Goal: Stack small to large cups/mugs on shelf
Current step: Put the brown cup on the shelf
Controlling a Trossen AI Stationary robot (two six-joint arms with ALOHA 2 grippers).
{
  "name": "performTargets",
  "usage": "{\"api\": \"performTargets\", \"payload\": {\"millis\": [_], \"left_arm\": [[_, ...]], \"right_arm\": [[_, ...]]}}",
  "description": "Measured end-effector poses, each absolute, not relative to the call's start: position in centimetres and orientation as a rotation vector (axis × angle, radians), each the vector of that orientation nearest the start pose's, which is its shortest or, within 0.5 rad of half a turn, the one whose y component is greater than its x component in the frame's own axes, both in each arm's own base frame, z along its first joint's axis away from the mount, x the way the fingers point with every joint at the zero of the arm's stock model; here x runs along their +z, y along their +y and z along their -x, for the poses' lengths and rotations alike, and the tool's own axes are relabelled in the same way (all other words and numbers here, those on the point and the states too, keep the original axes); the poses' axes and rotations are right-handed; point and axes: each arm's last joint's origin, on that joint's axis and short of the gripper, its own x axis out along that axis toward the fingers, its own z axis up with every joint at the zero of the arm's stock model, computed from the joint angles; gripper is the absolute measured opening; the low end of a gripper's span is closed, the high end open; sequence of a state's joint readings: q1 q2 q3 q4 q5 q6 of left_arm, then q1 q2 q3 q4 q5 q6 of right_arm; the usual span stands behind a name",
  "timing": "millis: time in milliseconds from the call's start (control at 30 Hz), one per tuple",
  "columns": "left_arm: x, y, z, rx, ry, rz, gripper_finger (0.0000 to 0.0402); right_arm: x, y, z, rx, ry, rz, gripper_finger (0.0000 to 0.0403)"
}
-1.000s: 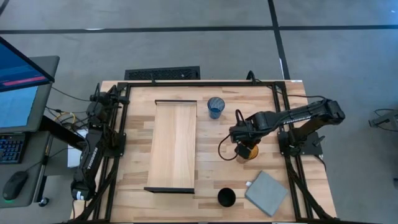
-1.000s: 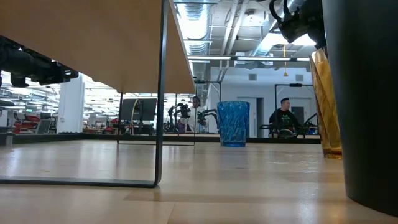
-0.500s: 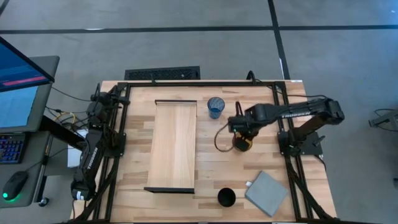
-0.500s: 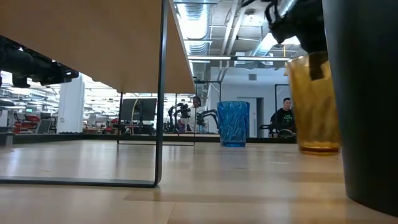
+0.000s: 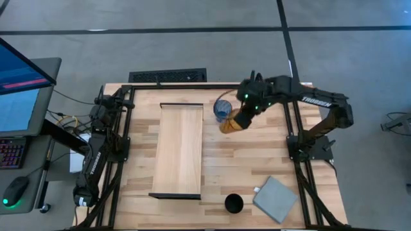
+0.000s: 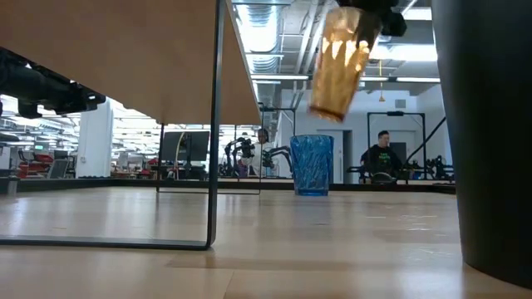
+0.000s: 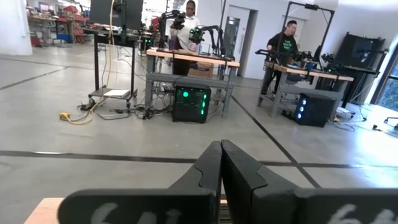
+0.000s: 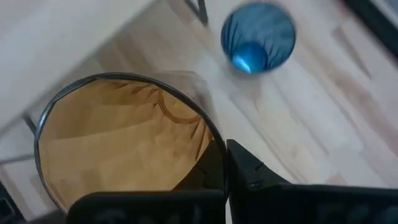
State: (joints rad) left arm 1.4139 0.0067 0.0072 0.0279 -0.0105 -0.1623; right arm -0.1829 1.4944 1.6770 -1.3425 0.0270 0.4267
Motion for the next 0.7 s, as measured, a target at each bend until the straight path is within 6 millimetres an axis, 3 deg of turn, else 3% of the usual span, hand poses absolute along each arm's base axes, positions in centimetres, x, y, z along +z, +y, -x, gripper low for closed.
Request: {"api": "performTargets", "payload": {"millis": [267, 567, 700], "left_arm": [[16.8, 9.6, -1.5, 1.419, -0.139, 0.114, 0.0000], [16.8, 9.7, -1.5, 1.418, -0.139, 0.114, 0.0000], [16.8, 9.7, -1.5, 1.417, -0.136, 0.117, 0.0000]], "right_arm": [[41.2, -5.8, -26.8, -0.379, 0.931, -0.401, 0.0009], [41.5, -6.2, -32.6, -0.263, 0.995, -0.209, 0.0009], [42.6, -6.2, -34.5, -0.221, 1.025, -0.153, 0.0009]]}}
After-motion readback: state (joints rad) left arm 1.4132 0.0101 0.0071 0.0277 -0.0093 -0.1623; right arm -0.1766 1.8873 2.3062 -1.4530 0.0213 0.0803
